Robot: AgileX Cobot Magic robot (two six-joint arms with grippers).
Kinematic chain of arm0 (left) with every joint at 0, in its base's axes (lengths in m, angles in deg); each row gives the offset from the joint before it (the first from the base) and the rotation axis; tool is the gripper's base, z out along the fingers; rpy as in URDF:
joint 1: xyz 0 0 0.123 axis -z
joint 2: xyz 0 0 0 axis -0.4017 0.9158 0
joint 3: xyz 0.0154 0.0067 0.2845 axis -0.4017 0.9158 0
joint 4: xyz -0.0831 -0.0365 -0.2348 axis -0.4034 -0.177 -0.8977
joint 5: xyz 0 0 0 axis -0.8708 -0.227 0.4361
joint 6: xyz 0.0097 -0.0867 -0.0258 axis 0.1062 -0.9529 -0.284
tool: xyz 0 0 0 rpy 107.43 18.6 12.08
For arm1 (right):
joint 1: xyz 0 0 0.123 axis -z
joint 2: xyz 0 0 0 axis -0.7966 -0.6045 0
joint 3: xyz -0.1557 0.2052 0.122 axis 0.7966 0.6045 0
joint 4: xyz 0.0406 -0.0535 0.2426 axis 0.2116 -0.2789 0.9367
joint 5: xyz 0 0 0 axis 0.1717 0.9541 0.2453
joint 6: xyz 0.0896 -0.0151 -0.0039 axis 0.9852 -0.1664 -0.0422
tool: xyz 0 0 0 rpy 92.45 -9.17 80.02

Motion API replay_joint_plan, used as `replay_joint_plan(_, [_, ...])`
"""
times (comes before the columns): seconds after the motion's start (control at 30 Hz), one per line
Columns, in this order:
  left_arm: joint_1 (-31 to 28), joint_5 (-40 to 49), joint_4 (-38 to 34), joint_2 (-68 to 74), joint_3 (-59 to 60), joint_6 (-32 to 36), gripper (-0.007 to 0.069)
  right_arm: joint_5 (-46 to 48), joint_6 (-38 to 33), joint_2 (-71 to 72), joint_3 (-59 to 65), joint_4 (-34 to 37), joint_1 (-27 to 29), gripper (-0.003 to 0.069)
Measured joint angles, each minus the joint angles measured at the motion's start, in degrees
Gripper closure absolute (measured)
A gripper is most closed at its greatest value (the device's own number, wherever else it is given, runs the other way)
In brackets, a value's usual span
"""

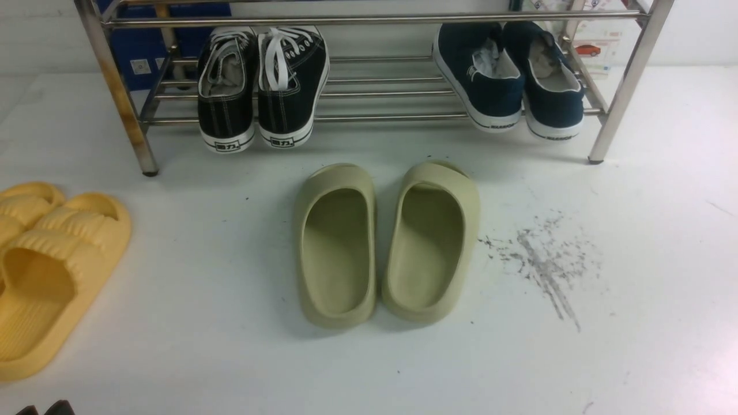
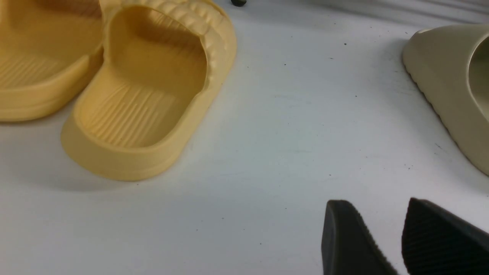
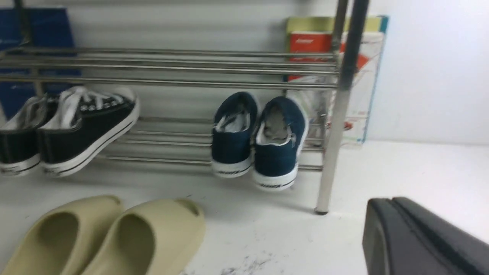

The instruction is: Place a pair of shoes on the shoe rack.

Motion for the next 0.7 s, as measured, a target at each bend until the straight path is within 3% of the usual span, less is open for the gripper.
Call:
replay_joint_plan(0.2, [0.0, 0.0, 0.0, 0.0, 0.0, 0.0, 0.0386, -4.2, 0.6, 9.9, 16.2, -7.9, 6.0, 0.0647])
replay_joint_plan(0.33, [0.0, 0.0, 0.0, 0.0, 0.0, 0.0, 0.0386, -4.3, 4.9, 14.6, 24.6, -10.2, 7.4, 0.0647])
replay_joint_plan(0.7, [0.0, 0.0, 0.0, 0.0, 0.0, 0.0, 0.0386, 6.0, 13.1, 18.9, 27.4, -11.4, 9.1, 0.0647])
